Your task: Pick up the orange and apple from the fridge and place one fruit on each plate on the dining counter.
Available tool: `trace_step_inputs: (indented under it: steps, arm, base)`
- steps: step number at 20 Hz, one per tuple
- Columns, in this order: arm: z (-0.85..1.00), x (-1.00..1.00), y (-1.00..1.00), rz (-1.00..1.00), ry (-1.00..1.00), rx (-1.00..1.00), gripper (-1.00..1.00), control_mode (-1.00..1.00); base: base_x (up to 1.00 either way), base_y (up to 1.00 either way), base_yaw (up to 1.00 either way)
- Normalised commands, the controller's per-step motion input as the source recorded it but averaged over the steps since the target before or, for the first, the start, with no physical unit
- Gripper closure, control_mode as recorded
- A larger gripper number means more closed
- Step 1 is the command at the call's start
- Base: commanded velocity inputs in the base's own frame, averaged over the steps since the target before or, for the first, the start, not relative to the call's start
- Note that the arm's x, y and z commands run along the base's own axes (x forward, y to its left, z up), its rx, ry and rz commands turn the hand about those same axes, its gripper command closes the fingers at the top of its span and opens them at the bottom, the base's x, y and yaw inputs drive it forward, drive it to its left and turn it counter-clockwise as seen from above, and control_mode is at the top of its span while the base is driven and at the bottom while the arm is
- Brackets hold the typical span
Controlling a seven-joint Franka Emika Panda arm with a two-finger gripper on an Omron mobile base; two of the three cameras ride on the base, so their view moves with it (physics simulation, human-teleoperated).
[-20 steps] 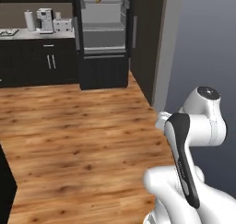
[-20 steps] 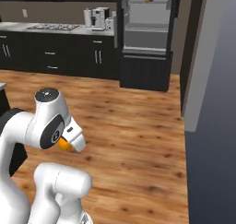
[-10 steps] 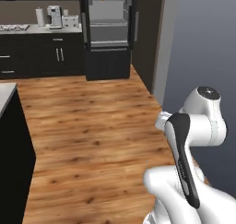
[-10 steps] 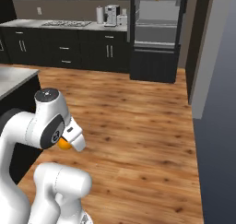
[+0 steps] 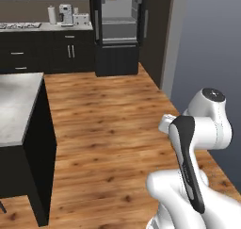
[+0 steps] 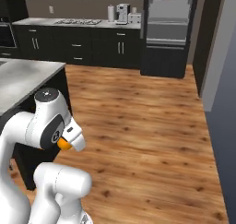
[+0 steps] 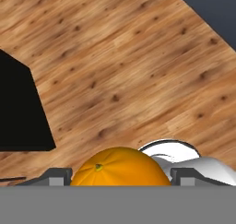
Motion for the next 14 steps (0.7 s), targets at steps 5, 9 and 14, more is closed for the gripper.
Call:
trace_step_inputs:
  steps: [5,9,14]
  arm:
    - [0.0,0.0,0.0,0.0,0.0,0.0,1.0,1.0]
    - [0.0,0.0,0.0,0.0,0.0,0.0,1.0,1.0]
    - [0.0,0.0,0.0,0.0,0.0,0.0,1.0,1.0]
  base:
    - [-0.3,0.96,-0.1]
    - [-0.29,0.97,-0.12]
    - [-0.4,1.0,-0.12]
